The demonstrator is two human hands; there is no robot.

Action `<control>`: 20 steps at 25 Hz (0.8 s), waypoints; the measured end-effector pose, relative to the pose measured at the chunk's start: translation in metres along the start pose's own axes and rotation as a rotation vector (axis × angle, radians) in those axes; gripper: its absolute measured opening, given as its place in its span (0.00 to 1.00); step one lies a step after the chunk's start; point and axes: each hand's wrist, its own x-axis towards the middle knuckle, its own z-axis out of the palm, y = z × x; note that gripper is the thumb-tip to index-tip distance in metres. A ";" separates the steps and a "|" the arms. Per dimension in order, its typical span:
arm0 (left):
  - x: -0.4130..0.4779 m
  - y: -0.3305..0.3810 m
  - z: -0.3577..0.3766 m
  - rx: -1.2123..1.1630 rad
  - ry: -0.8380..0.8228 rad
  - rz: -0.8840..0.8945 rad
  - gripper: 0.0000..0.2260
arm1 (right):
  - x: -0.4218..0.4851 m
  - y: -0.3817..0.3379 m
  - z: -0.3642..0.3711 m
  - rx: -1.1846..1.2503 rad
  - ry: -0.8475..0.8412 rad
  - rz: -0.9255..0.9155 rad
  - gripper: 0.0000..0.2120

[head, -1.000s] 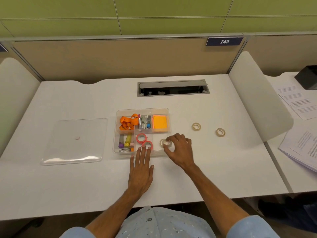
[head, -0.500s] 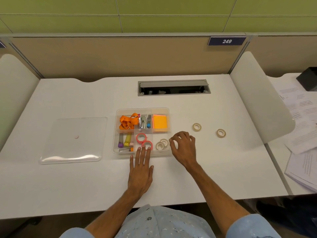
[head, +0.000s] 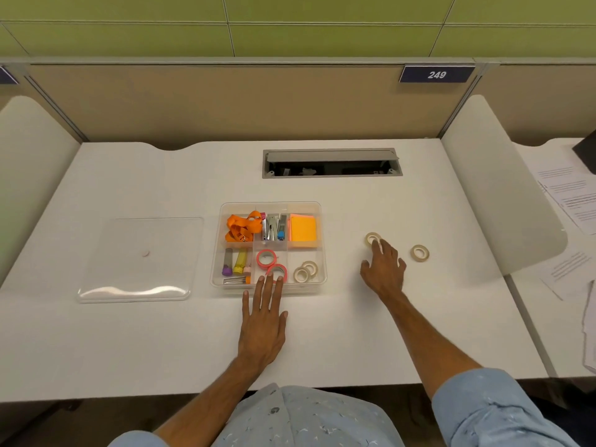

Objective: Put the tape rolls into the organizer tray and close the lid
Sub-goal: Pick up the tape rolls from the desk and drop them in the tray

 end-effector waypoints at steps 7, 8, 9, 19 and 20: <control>0.000 -0.001 -0.001 0.006 -0.014 -0.008 0.32 | 0.003 0.008 0.003 -0.103 -0.016 -0.069 0.26; 0.000 -0.001 -0.001 0.007 -0.017 -0.010 0.32 | 0.000 0.006 0.007 -0.107 -0.001 -0.085 0.24; 0.000 0.000 -0.001 0.007 -0.018 -0.010 0.32 | -0.004 0.004 0.011 -0.110 0.007 -0.103 0.22; 0.000 -0.002 -0.004 -0.027 -0.025 -0.003 0.32 | -0.032 -0.029 0.023 0.192 0.162 -0.122 0.16; -0.001 -0.002 -0.004 -0.037 -0.025 -0.003 0.32 | -0.033 -0.034 0.022 0.232 0.192 -0.154 0.17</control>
